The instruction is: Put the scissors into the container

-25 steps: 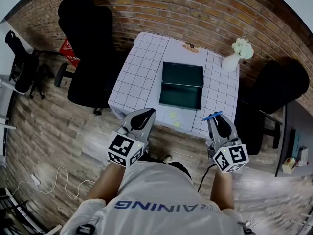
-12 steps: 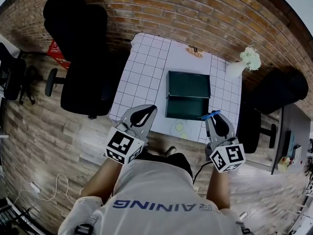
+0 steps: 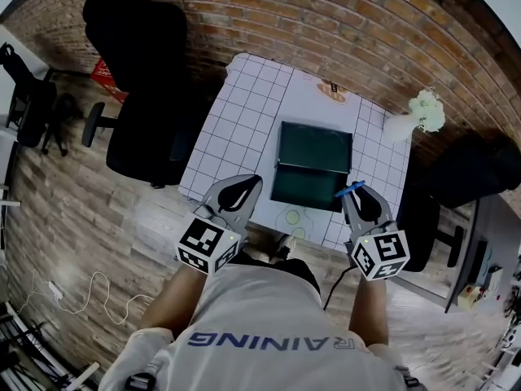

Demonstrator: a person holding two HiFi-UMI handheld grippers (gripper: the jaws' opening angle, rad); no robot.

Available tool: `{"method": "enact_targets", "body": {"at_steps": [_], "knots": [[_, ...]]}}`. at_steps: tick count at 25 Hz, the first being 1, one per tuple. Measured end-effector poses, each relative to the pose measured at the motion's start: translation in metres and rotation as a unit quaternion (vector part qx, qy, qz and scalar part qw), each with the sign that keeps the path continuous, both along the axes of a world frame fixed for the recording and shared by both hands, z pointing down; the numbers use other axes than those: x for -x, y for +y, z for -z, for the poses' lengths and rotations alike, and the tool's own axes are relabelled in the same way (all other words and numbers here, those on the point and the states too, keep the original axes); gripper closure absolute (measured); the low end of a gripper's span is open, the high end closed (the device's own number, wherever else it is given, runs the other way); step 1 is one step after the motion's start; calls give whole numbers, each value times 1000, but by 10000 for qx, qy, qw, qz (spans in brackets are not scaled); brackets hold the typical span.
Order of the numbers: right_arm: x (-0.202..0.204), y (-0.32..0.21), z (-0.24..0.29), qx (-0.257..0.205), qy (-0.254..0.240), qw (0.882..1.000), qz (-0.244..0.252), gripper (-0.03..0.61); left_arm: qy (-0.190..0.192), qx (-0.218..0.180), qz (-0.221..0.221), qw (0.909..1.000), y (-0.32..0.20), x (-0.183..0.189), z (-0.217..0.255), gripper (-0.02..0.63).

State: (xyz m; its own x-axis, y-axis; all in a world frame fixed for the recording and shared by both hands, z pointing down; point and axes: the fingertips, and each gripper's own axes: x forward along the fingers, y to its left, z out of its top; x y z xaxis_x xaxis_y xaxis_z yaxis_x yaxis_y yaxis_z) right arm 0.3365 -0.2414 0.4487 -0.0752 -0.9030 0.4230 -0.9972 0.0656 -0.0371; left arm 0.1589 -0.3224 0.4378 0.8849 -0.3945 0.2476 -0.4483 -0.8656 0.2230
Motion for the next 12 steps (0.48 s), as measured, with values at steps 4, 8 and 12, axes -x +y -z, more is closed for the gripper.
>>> {"method": "enact_targets", "body": {"at_steps": [4,8,12], "knots": [[-2,-9,-28,550,327,9972,399,477,-86,60,222,9997,4,-1,-5,612],[6,-21,-55,1023,979,9863,845,479,-123,129,483,9987,5,4,-11,612],[23,-32,-83,1488,1744,9637,1372,479,-145,177,735,9970,5,14,-16,612]]}}
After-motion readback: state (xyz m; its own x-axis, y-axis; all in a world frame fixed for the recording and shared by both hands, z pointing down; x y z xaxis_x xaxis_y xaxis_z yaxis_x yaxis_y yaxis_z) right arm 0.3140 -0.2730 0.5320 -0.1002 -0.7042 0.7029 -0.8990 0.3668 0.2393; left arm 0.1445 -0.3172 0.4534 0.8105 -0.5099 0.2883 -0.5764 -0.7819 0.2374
